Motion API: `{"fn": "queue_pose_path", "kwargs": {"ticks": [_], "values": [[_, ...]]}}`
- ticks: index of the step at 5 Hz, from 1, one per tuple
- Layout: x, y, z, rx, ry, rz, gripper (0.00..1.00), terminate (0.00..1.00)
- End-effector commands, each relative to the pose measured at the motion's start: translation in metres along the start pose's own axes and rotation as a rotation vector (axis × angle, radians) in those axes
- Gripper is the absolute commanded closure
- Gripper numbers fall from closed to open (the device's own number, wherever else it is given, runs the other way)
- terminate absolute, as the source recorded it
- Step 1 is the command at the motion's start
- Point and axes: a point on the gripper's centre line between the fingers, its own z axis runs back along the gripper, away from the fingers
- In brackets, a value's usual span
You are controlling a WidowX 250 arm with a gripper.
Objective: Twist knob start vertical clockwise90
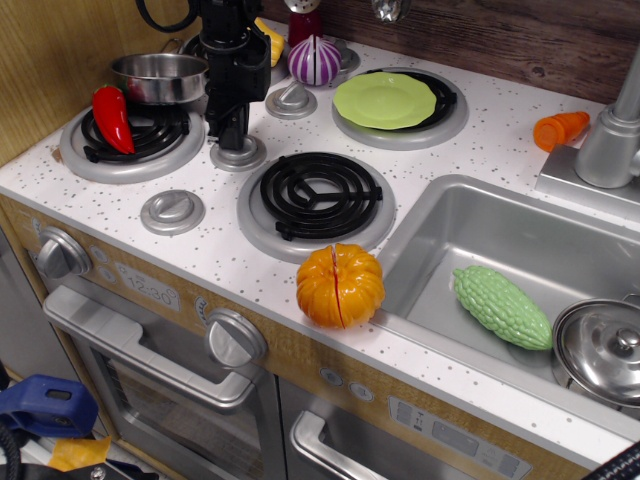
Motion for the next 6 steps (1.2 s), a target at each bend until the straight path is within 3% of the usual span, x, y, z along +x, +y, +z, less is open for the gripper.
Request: {"fn": "queue_pose_path", "kwargs": {"ticks": [1, 2, 3, 5, 6], "values": [[-0.067, -0.049, -0.015, -0.115, -0.044, -0.18, 1.0, 0.0], [-0.079, -0.064, -0.004, -0.181, -0.034, -0.302, 1.0, 0.0], [-0.081, -0.083, 0.001, -0.224, -0.05, -0.318, 1.0, 0.0], [-0.07, -0.083, 0.003, -0.248, -0.086, -0.19, 1.0, 0.0], [-0.07, -0.083, 0.003, -0.248, -0.086, -0.19, 0.0, 0.0]]}}
